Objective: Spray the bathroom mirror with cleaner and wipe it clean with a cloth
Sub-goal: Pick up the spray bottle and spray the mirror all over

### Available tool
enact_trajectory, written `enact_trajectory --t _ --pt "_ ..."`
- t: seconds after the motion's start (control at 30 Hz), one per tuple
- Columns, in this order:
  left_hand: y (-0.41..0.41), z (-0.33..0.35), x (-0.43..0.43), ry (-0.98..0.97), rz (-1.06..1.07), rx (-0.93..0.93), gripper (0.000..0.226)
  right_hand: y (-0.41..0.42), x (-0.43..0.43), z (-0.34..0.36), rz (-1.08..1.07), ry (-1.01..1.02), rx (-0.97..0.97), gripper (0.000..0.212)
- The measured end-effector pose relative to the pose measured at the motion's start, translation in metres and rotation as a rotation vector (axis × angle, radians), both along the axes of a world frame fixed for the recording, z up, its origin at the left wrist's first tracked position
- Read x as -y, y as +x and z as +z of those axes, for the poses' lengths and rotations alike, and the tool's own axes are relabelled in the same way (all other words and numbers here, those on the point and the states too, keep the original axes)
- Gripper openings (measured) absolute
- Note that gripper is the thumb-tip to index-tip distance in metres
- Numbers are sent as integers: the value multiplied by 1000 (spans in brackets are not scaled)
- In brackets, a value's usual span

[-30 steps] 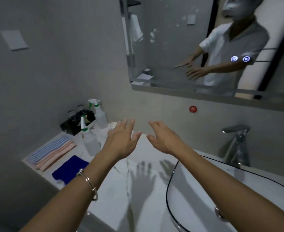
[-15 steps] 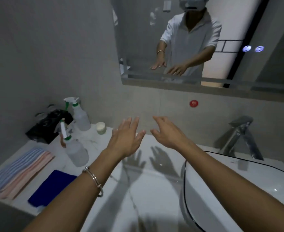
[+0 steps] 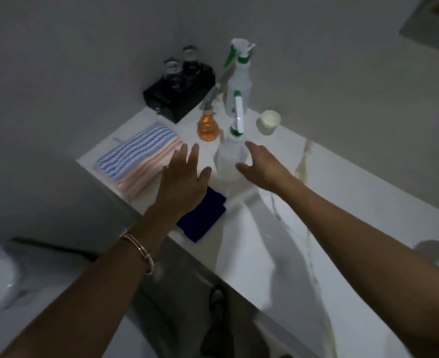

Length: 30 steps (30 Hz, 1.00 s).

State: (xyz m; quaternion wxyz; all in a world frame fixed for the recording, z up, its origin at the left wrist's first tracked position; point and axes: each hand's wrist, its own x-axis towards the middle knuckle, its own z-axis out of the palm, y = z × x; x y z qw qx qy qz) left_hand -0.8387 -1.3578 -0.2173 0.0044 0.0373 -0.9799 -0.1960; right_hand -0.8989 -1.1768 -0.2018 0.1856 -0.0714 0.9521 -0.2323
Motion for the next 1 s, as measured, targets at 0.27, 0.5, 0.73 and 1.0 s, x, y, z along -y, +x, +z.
enact_trajectory --t 0.27,0.5,0.73,1.0 --pt "-3 -17 54 -5 70 100 63 -45 50 8 -318 -263 -118 45" --pt "-20 3 52 36 -83 5 74 -20 81 13 -342 -125 -240 30" --pt "-25 45 67 202 -101 90 96 5 119 97 -145 -109 -476 32" --pt "-9 101 49 238 -135 -60 109 52 121 167 -270 -247 -603 35"
